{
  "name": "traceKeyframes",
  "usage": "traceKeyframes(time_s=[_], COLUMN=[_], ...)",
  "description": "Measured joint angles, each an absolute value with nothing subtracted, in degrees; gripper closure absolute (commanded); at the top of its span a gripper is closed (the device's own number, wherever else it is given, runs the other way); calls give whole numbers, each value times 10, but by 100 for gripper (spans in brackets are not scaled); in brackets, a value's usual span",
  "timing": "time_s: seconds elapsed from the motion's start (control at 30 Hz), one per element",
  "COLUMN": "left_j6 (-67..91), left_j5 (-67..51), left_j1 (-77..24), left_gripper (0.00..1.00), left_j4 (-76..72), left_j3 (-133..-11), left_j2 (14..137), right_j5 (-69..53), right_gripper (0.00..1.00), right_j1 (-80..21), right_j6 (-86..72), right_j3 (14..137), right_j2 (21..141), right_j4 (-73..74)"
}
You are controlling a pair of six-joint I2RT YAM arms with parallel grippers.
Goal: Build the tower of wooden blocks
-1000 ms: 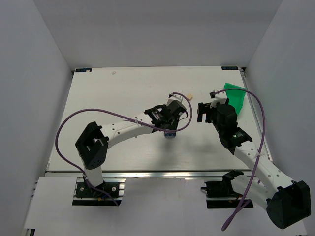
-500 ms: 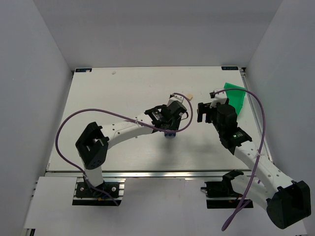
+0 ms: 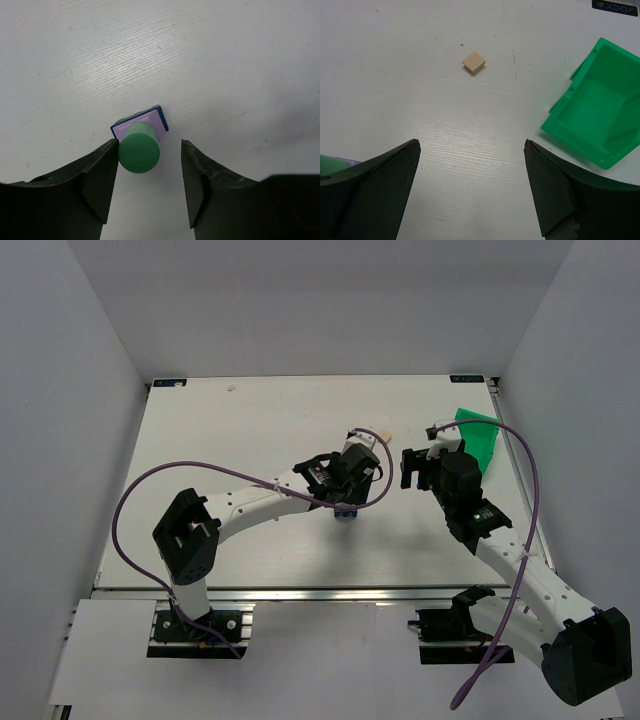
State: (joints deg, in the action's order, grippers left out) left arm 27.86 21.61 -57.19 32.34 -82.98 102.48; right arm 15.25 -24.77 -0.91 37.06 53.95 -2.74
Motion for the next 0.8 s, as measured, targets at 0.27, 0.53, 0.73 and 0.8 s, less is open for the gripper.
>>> traceKeyframes(time_s=[0.27,0.53,0.73,0.8], left_j6=[279,272,255,243], left_j5=[221,244,238,225], left_j1=[-572,-572,-568,-564], left_gripper=[34,10,2,2], left_j4=[326,325,324,316], left_j3=[-830,-830,-835,-833], left_j2=[1025,1022,1014,996], right_j5=[151,146,145,147], right_gripper=[11,11,11,11], right_j1=[-248,-248,-248,-247], right_j6=[-9,-9,-8,-8], right_j3=[371,371,375,386], right_j2=[540,540,562,584], right_j4=[-27,-27,-27,-25])
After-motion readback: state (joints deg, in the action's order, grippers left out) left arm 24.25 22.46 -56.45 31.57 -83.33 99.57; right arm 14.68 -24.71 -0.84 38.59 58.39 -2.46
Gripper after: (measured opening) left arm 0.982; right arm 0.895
